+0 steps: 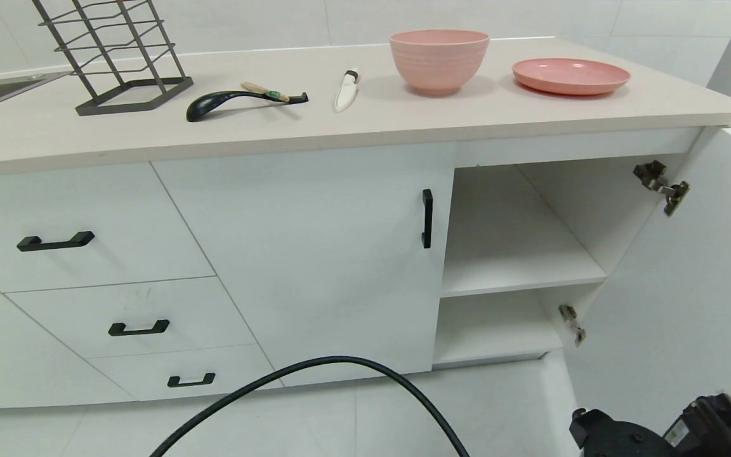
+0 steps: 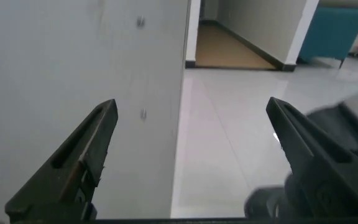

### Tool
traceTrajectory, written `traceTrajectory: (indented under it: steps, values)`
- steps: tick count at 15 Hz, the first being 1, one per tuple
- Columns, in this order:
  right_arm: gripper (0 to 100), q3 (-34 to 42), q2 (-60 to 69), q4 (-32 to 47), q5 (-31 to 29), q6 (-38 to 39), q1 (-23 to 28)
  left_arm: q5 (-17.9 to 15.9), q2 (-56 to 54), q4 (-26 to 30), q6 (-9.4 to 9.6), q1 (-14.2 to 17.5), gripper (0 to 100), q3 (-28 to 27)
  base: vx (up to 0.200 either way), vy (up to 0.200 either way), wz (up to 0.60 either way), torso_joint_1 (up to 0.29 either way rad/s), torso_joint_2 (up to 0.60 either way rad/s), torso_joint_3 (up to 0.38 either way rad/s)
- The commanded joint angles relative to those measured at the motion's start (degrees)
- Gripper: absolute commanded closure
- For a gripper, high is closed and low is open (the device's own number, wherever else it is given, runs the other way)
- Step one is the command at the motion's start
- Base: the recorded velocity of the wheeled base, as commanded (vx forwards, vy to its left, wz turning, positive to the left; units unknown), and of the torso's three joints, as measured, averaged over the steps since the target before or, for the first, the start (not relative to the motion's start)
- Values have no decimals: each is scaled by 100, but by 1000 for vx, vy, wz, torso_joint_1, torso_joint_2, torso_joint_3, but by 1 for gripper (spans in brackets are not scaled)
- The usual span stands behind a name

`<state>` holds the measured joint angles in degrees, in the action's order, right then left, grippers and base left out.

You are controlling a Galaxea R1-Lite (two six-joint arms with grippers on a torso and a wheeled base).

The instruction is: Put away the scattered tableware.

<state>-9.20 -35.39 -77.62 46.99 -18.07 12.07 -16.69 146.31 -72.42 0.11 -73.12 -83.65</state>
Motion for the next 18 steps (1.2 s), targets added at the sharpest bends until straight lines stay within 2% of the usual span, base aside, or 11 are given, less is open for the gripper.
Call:
traceTrajectory:
  steps: [1,2,3,5,7,9,11,13,16,17,18]
  values:
    - [0,-11,-3,-8,3,-4,6,25,-718,-404,-46,307,0,1404,0,0,0,0,0,0]
    - [0,6,32,1,3,-4,-3,25,-1421,-624,-46,553,0,2644,0,0,0,0,0,0]
    - [0,15,41,1,11,-4,-3,34,-1641,-677,-46,641,0,2977,0,0,0,0,0,0]
    - [0,138,41,1,11,-4,-29,43,-2757,-800,-29,1230,0,4226,0,0,0,0,0,0]
    - [0,534,32,1,38,-13,-275,43,-3812,-782,-2,2047,0,4841,0,0,0,0,0,0]
    - [0,868,67,1,55,-21,-486,34,-4656,-782,7,2627,0,5394,0,0,0,0,0,0]
    - [0,920,182,115,55,-30,-592,25,-5324,-773,7,2917,0,5957,0,0,0,0,0,0]
    - [0,920,568,572,55,-30,-750,17,-6659,-747,-2,3436,0,7117,0,0,0,0,0,0]
    - [0,920,1526,1979,29,-39,-1163,-10,-8198,-562,7,4499,0,7996,0,0,0,0,0,0]
    - [0,920,1526,1979,29,-39,-1163,-10,-8198,-562,7,4499,0,7996,0,0,0,0,0,0]
    - [0,920,2291,3271,11,-48,-1189,-19,-9314,53,7,5044,0,7978,0,0,0,0,0,0]
